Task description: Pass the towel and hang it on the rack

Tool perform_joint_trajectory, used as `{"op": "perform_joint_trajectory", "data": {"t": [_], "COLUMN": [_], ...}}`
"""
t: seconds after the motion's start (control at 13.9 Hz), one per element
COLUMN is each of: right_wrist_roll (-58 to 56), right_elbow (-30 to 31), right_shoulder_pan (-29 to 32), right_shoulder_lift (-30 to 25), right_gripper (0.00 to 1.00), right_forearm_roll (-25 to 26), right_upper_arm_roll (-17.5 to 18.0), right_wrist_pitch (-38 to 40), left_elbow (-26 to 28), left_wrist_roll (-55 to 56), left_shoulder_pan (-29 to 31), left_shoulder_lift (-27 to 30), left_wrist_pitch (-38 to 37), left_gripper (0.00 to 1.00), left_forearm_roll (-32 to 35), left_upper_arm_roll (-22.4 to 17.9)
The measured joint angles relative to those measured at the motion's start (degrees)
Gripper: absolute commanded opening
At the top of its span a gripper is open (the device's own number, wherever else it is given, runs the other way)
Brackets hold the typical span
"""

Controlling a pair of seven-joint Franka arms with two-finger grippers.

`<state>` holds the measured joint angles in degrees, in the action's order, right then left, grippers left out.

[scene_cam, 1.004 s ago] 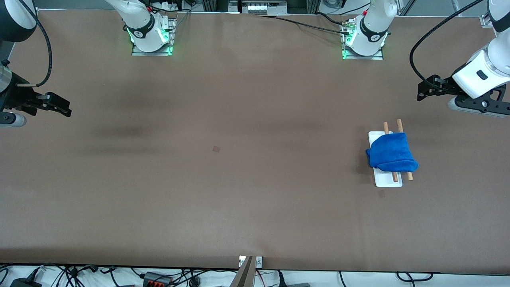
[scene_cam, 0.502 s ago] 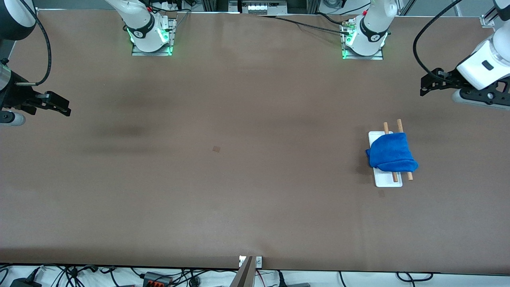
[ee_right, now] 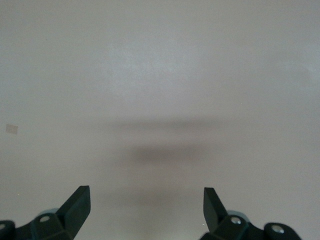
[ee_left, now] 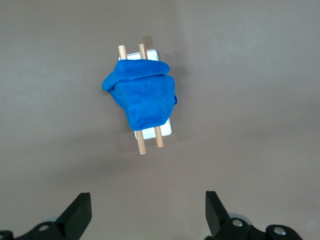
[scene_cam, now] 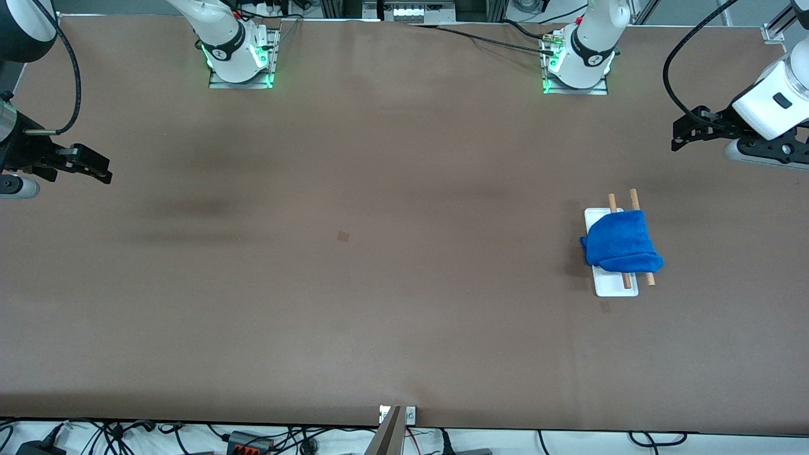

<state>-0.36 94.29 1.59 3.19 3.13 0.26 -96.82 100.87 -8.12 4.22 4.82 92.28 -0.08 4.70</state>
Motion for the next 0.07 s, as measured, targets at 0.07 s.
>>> {"op": "perform_joint_trajectory", "data": {"t": [0.07], "right_wrist_roll": [0.00], "right_elbow": [0.00], "right_shoulder_pan": [0.00], "right_shoulder_lift": [0.00], "right_gripper": [1.00], "right_forearm_roll": [0.00], "right_upper_arm_roll": [0.00], "right_wrist_pitch": [0.00], "left_elbow": [0.01], "left_wrist_roll": [-0.02], "left_shoulder_pan": [0.00], "left_shoulder_lift": [0.00], "left_wrist_pitch": [0.00], "left_gripper": [1.00], "left_forearm_roll": [0.00], "left_upper_arm_roll": [0.00]}}
